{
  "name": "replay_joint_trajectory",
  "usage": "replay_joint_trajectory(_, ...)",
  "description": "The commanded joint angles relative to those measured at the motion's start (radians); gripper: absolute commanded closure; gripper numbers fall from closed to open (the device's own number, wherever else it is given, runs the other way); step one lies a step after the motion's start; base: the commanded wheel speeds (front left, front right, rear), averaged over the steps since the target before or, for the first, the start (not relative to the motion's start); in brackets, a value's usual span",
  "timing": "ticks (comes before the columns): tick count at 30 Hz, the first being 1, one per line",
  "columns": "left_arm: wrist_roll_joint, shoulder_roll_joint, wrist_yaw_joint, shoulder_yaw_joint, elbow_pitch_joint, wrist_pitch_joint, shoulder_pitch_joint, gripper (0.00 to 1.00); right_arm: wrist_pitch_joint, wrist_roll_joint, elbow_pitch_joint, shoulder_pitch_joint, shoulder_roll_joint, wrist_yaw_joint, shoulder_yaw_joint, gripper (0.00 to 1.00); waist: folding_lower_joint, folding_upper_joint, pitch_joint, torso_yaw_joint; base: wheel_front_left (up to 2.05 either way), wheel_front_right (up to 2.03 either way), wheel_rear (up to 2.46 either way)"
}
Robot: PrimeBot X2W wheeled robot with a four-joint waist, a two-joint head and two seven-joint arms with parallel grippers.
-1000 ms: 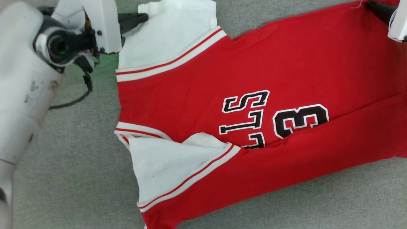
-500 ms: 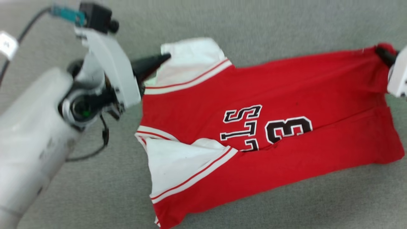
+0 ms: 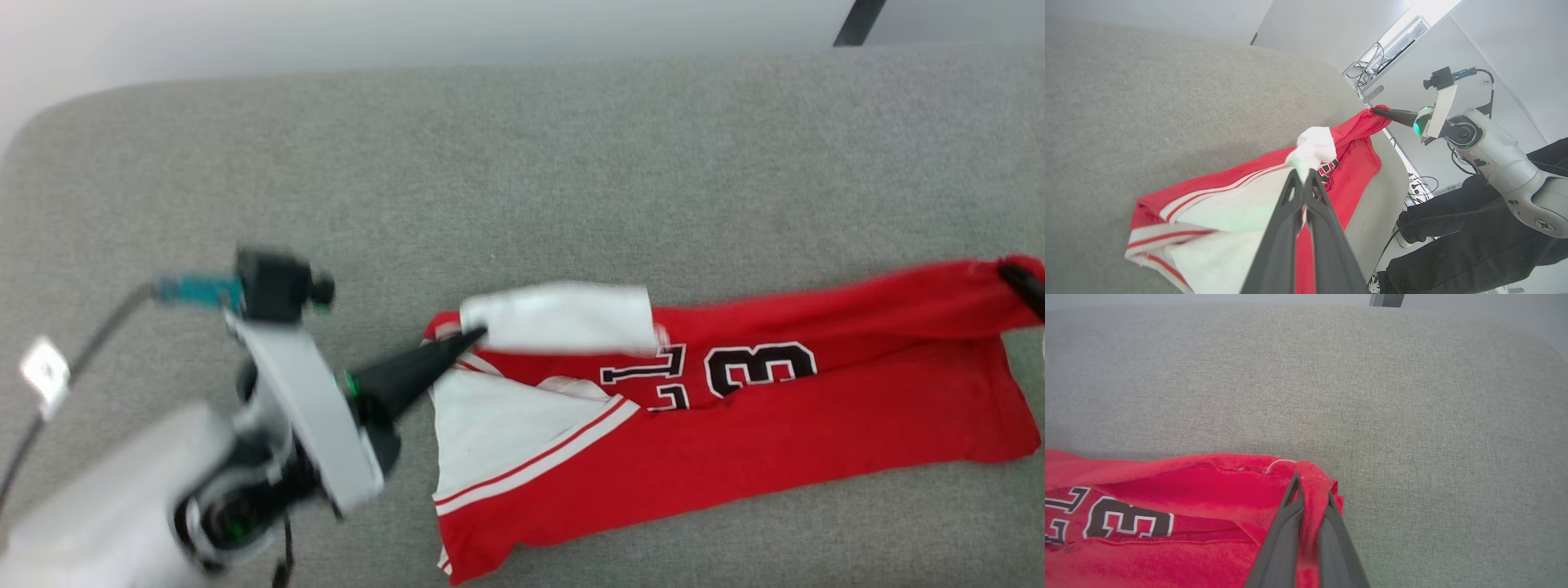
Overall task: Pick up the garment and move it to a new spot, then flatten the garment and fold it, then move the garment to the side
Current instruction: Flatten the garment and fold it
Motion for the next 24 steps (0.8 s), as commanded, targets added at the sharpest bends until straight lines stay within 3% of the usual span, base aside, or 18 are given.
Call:
replay_joint_trajectory(1, 0.002, 0.002, 0.002, -0.002, -0.008, -0.008, 0.018, 1.0, 0.0, 0.002, -0.006, 0.014, -0.008, -0.002, -0.01, 1.0, 0.0, 0.0, -0.014, 0.012, 0.0, 0.0, 0.0)
replay_joint_trajectory(8, -0.005, 0.056, 0.002, -0.034, -0.102, -0.126, 0.194, 1.0, 0.028, -0.005, -0.066, 0.182, -0.004, -0.002, -0.105, 1.0, 0.0, 0.0, -0.027, 0.023, 0.0, 0.0, 0.0)
replay_joint_trajectory(13, -0.001, 0.064, 0.002, -0.049, -0.096, -0.185, 0.269, 1.0, 0.038, -0.023, -0.096, 0.281, 0.022, -0.002, -0.184, 1.0, 0.0, 0.0, 0.0, 0.029, 0.0, 0.0, 0.0)
replay_joint_trajectory(24, 0.07, -0.063, 0.002, -0.106, 0.099, -0.197, 0.249, 1.0, 0.017, -0.108, -0.081, 0.309, 0.122, -0.002, -0.271, 1.0, 0.0, 0.0, 0.036, 0.04, 0.0, 0.0, 0.0)
